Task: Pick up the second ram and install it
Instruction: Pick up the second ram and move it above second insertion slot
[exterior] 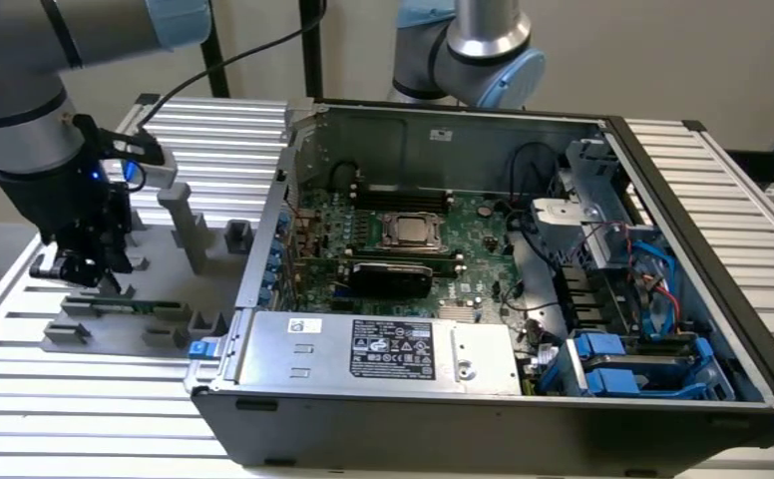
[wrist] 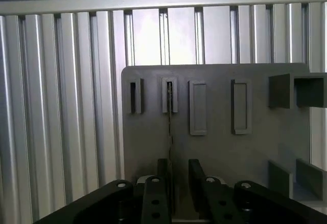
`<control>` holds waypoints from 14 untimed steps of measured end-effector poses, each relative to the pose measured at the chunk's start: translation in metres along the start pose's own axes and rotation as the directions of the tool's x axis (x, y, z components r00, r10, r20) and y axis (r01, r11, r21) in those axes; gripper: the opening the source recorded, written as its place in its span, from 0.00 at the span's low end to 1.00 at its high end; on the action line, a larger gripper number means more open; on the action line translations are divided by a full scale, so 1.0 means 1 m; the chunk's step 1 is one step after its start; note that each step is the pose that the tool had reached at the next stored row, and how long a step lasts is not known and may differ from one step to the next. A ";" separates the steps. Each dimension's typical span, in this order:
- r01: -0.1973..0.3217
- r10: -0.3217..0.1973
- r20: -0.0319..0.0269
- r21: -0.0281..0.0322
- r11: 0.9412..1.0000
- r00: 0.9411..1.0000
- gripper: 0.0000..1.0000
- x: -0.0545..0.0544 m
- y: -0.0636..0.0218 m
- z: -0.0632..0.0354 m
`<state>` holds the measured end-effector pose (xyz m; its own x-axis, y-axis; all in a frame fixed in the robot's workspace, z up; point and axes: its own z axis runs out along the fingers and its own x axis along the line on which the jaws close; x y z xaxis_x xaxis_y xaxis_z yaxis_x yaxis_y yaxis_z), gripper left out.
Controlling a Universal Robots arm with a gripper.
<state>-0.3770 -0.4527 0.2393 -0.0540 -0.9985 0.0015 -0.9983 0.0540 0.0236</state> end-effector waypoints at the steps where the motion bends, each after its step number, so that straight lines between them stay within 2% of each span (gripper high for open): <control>1: 0.000 0.000 0.000 0.000 1.000 1.000 0.36 0.000 -0.0002 0.0018; 2: 0.001 -0.001 0.000 0.000 1.000 1.000 0.36 0.001 -0.0004 0.0035; 3: 0.001 -0.001 0.000 0.000 1.000 1.000 0.42 0.001 -0.0005 0.0054; 14: 0.014 -0.014 0.000 0.000 1.000 1.000 0.42 0.001 -0.0012 0.0253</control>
<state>-0.3764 -0.4537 0.2139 -0.0399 -0.9992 0.0017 -0.9989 0.0399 0.0236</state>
